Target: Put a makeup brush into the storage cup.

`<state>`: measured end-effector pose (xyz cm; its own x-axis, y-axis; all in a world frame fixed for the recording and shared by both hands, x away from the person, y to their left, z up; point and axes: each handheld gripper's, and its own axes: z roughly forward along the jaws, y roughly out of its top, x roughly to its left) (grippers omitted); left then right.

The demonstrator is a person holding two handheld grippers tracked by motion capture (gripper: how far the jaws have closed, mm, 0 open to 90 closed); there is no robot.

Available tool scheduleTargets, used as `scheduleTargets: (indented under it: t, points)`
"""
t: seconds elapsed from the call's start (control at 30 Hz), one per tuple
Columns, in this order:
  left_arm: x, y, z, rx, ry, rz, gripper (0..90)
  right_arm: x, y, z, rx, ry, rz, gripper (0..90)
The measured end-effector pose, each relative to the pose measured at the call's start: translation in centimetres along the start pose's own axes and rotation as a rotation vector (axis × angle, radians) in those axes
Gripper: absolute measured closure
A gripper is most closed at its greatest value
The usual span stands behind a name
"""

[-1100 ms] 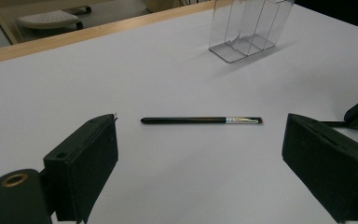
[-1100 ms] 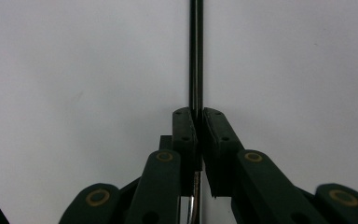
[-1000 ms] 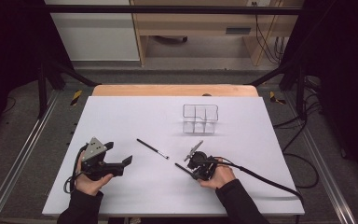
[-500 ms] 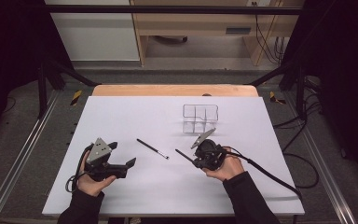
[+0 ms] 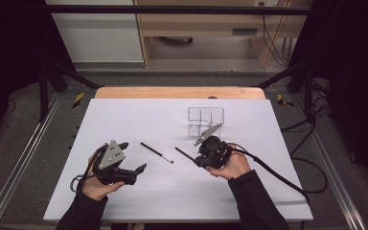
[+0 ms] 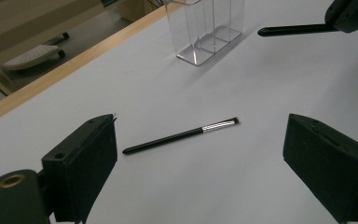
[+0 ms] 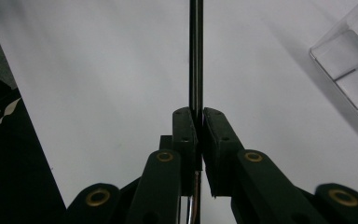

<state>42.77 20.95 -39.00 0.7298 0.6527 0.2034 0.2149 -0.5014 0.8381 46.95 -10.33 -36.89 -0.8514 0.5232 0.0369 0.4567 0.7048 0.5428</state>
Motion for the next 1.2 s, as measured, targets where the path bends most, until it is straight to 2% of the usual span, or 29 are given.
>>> scheduleTargets:
  t: [0.23,0.63,0.8,1.0,1.2]
  points:
    - [-0.8,0.4,0.5,0.021,-0.006,0.07,8.9,0.5,0.6,-0.3,0.009,0.021,-0.026,84.4]
    - [-1.7,2.0,1.5,0.045,-0.017,0.181,9.1,0.5,0.8,-0.8,0.013,0.047,-0.024,84.4]
    - [-2.2,2.9,1.6,0.046,-0.038,0.231,9.5,0.7,1.1,-0.8,0.032,0.056,-0.041,84.4]
    - [-2.9,3.8,1.7,0.074,-0.064,0.303,10.0,1.1,1.4,-0.8,0.036,0.073,-0.052,84.4]
    - [-3.7,4.7,2.1,0.098,-0.081,0.356,10.6,1.1,1.4,-0.9,0.035,0.083,-0.057,84.4]
